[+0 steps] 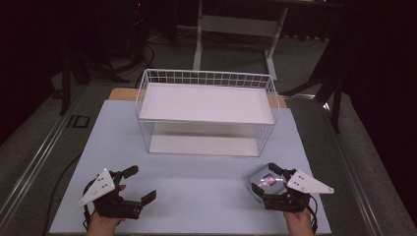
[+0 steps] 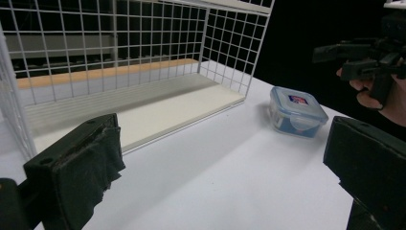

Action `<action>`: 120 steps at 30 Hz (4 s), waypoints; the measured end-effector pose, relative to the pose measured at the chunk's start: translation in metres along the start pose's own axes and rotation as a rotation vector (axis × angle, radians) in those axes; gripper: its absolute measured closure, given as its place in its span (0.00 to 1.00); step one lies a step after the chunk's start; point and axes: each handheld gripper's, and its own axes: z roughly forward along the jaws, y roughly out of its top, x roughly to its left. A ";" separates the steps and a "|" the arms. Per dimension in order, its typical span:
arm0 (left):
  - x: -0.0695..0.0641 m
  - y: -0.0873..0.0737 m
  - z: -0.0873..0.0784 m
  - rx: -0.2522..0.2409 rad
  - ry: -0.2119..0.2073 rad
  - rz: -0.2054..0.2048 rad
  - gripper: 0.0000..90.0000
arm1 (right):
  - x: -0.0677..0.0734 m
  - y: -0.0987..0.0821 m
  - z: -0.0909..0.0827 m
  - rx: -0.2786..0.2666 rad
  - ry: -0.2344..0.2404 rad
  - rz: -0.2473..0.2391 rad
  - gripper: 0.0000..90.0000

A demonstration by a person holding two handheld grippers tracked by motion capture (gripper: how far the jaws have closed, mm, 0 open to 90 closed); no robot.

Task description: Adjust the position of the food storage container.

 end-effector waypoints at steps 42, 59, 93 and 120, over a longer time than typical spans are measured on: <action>0.003 -0.008 0.008 0.004 0.005 0.013 0.00 | -0.075 0.002 0.011 0.142 -0.089 0.039 0.59; 0.008 -0.007 0.005 0.001 0.013 0.012 0.00 | -0.105 -0.058 -0.009 0.367 -0.246 0.074 1.00; 0.007 -0.007 0.005 0.001 0.009 0.018 0.00 | -0.056 -0.064 0.010 0.443 0.041 0.063 1.00; 0.005 -0.010 0.009 0.028 -0.003 0.018 0.00 | -0.011 -0.052 0.051 0.510 0.215 0.063 1.00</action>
